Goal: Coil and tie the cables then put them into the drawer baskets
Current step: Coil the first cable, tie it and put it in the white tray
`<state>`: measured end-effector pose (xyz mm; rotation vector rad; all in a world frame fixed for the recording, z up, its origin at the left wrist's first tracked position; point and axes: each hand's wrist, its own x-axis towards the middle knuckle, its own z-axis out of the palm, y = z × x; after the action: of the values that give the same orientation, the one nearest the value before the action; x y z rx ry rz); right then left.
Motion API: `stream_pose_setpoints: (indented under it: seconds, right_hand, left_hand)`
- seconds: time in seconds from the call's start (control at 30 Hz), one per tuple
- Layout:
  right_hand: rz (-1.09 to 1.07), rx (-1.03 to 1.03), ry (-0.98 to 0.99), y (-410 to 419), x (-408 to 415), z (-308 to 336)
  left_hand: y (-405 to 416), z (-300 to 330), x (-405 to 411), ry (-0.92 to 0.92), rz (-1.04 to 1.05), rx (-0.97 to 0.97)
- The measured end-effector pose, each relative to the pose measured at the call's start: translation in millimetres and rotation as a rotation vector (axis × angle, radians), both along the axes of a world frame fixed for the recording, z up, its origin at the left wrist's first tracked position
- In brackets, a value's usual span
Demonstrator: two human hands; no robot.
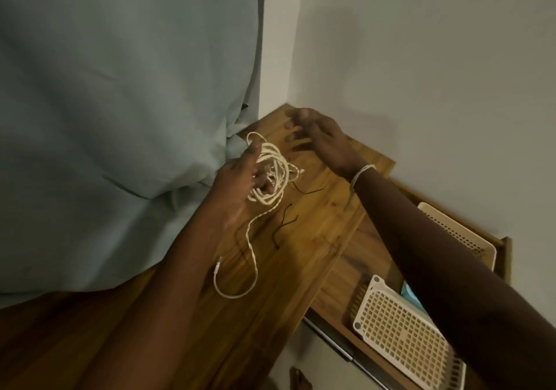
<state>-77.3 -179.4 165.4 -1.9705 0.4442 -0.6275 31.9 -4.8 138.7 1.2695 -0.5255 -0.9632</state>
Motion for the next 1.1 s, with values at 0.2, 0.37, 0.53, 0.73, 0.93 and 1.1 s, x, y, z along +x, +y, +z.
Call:
stream_pose_setpoints:
  seconds: [0.2, 0.37, 0.53, 0.73, 0.93, 1.1]
  right_hand:
    - [-0.542, 0.031, 0.537, -141.2, -51.4, -128.2]
    - [-0.377, -0.040, 0.766, -119.1, -55.8, -193.5]
    - [0.125, -0.248, 0.761, -74.3, -12.9, -226.8]
    - [0.260, -0.422, 0.801, -60.3, 8.2, -245.6]
    - [0.313, -0.428, 0.732, -52.3, -6.4, -238.8]
    - [0.139, -0.342, 0.722, -48.7, -11.5, -238.3]
  left_hand:
    - [-2.5, -44.8, 1.7, 0.029, 0.163, -0.029]
    - [-9.5, -70.1, 5.3, 0.174, 0.287, 0.067]
    - [-12.1, -89.2, 7.2, 0.285, 0.307, 0.106]
    - [-4.2, -88.5, 19.0, 0.308, 0.278, 0.141]
    - [4.0, -80.0, 19.4, 0.278, 0.242, 0.167]
    - [9.6, -84.8, 18.0, 0.278, 0.185, 0.167]
